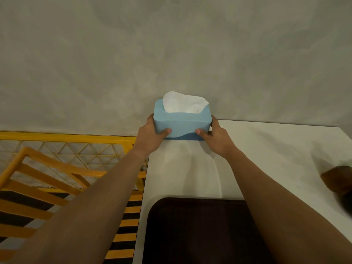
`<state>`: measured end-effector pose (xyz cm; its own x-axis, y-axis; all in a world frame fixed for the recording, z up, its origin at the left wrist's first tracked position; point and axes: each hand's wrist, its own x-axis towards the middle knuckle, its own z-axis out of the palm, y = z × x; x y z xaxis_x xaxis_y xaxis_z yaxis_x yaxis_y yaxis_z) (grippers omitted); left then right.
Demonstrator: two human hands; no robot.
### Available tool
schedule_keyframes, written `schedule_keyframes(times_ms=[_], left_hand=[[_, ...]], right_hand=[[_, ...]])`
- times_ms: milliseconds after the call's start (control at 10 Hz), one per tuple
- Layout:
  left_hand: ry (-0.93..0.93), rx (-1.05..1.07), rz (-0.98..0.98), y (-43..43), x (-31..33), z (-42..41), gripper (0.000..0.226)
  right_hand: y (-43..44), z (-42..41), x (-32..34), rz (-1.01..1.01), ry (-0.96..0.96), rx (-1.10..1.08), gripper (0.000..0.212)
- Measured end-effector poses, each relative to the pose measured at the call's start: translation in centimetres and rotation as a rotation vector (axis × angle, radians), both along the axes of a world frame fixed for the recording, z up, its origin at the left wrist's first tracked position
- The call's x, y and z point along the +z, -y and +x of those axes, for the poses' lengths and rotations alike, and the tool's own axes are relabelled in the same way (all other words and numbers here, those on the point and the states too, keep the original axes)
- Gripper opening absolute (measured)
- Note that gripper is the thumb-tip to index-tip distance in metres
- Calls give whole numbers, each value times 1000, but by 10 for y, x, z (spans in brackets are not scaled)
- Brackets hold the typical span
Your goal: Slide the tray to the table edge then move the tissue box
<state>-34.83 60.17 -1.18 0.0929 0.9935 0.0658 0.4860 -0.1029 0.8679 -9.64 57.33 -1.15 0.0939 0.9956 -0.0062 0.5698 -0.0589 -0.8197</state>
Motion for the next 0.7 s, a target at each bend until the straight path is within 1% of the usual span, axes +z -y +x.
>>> schedule_keyframes(times_ms=[300,500,600,700], left_hand=[[-26,-5,-5,-7,-5,-3,79],[10,-2,-14,-8,-7,-3,78],[-5,-5,-23,-3,0,-2,78],[10,-18,-87,0,10,-1,89]], right_hand=[[2,-5,-1,32,3,8,80],[1,-8,-1,23,-10,15,78],[6,-9,4,22,1,12,77],[6,-9,12,22,3,17,77]])
